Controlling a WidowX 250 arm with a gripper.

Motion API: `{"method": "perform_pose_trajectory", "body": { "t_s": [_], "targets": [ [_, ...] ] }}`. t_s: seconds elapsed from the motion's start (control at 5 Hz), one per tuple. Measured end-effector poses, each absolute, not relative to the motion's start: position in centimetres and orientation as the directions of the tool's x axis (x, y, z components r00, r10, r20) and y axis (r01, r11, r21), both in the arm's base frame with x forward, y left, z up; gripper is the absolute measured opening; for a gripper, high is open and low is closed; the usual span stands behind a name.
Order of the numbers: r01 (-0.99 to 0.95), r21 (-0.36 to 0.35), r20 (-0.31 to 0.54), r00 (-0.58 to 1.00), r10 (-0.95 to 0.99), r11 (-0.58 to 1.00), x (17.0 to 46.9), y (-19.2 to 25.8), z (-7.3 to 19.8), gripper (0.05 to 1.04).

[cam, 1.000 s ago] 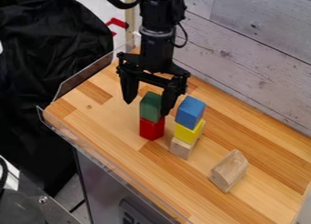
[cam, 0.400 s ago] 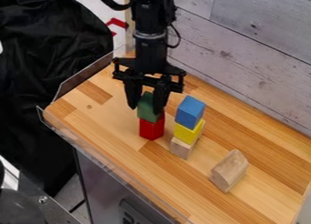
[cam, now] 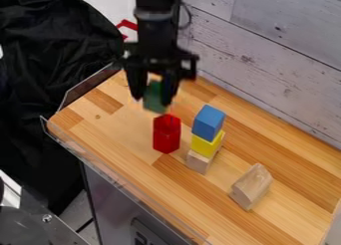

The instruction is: Place the green rectangular block on top of blue one

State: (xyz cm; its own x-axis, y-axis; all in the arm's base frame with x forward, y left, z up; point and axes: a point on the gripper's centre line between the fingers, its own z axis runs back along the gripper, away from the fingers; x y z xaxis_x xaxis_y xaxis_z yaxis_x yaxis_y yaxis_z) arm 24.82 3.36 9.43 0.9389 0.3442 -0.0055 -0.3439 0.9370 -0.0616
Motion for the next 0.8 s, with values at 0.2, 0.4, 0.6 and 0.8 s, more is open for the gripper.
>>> {"method": "perform_pose_trajectory", "body": {
  "t_s": [0.2,0.4,0.6,0.8],
  "targets": [
    [-0.323,-0.081,0.041,0.944,0.327,0.943,23.9,2.5,12.4,0.526],
    [-0.249,-0.113,0.012,0.968,0.252,0.962,23.5,0.1,13.1,0.526],
    [-0.170,-0.121,-0.024,0.985,0.168,0.978,23.4,-1.9,13.0,0.526],
    [-0.125,-0.117,-0.077,0.990,0.117,0.985,23.8,-3.1,11.8,0.526]
  ]
}}
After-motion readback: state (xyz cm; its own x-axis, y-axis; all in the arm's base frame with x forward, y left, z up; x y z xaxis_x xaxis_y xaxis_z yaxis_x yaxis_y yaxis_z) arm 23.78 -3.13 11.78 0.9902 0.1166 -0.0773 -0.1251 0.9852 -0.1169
